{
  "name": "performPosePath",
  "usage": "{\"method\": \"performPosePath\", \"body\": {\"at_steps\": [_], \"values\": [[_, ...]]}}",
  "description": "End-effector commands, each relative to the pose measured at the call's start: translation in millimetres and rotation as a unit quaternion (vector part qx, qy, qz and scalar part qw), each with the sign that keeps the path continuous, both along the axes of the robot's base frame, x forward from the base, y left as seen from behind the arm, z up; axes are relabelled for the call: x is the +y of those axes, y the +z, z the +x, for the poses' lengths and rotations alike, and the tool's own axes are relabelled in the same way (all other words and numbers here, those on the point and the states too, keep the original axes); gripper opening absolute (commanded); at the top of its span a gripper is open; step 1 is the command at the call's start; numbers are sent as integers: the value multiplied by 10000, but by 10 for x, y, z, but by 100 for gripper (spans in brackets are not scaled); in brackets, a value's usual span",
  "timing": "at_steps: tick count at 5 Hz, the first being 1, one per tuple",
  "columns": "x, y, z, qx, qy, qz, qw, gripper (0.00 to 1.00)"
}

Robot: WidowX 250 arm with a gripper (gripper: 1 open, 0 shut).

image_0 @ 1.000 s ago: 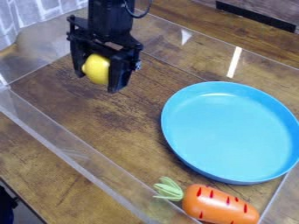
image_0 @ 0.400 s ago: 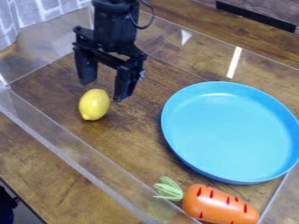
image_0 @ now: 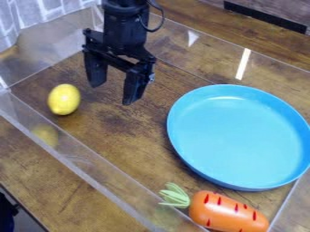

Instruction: Remove the lemon from the blue tray and put it on the table

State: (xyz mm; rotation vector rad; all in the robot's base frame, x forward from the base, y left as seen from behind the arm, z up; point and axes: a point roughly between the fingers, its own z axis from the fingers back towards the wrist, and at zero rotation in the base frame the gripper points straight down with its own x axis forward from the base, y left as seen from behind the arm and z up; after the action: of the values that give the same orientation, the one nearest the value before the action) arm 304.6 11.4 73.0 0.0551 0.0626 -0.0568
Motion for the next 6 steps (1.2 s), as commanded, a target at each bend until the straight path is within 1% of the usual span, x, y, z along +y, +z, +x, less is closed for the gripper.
{"method": "performPosePath", "body": {"at_steps": [1,2,6], "values": [[102,135,100,-296,51,-16,9995,100],[133,96,92,-255,20,-22,9997,100],[357,-32,32,-182,-20,-47,9998,100]]}}
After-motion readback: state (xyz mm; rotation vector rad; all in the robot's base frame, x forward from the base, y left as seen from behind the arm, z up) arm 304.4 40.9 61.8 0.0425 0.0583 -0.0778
